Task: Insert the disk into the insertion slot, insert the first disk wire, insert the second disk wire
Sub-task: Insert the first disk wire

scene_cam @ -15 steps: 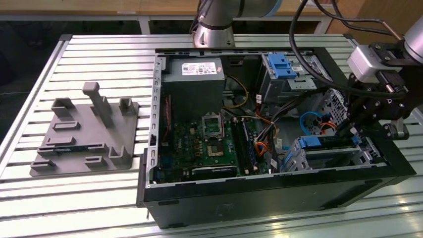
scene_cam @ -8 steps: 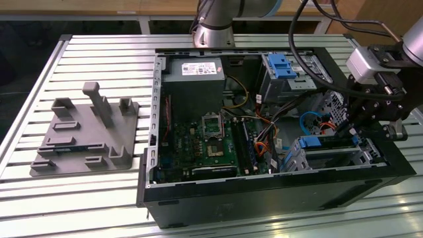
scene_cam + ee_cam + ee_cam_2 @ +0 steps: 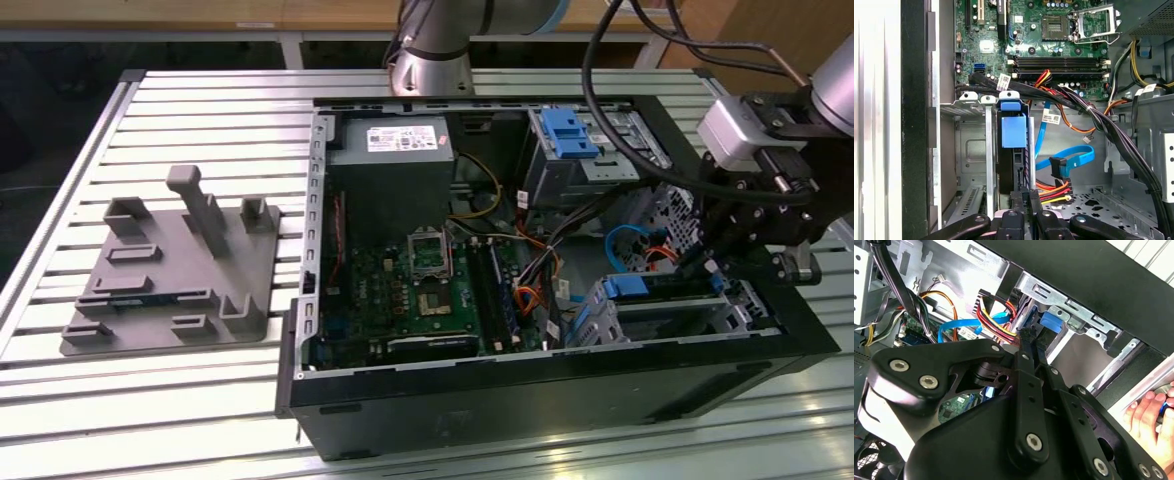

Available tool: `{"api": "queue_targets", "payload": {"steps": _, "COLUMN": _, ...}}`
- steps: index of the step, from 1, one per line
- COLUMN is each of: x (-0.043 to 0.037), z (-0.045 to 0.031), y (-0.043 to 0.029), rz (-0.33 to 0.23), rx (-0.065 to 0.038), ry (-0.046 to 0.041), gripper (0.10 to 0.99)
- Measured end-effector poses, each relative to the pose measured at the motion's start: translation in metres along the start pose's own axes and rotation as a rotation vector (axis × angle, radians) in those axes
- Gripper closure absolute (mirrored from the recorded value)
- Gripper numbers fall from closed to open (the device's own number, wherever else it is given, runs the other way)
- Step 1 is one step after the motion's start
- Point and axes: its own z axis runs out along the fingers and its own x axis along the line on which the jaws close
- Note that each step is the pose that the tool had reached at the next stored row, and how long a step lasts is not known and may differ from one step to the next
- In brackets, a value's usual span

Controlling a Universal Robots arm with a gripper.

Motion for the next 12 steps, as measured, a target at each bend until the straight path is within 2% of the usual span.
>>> {"api": "queue_targets", "payload": {"steps": 12, "x": 0.0002, "z": 0.0018, "y": -0.0001, "rz": 0.000, "rx": 0.000, "ry": 0.0001, "gripper": 0.925}}
